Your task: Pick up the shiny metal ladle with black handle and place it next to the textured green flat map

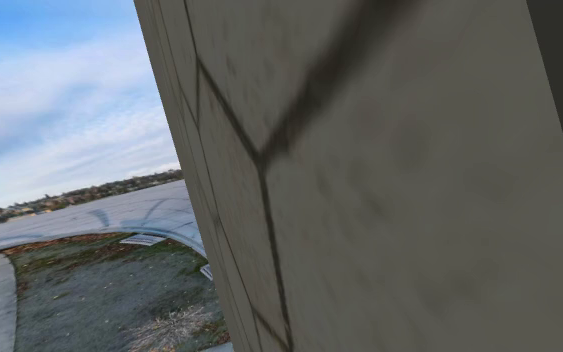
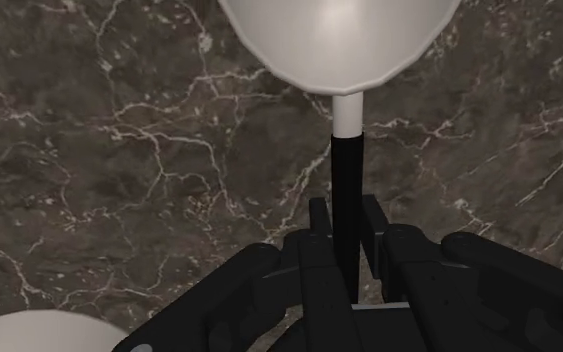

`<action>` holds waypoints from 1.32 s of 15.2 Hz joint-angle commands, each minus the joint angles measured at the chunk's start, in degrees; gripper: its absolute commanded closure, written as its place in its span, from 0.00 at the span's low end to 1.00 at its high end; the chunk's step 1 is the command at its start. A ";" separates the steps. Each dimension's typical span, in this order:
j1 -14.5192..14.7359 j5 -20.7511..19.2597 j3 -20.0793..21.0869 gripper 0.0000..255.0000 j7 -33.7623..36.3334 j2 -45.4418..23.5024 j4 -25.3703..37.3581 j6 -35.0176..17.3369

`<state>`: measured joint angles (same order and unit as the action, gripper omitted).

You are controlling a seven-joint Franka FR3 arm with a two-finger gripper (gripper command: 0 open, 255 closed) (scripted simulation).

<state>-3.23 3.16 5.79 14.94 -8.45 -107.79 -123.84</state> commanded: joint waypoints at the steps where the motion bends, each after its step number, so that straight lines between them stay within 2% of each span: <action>1: -1.47 0.74 -0.91 1.00 -2.76 1.78 -2.30 -0.35; 10: -7.53 3.14 -6.13 1.00 -15.30 9.04 -11.12 -0.97; 20: -14.02 4.15 -13.39 1.00 -29.53 12.36 -14.59 0.32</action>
<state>-16.62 7.21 -6.87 -13.04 3.71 -121.88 -123.36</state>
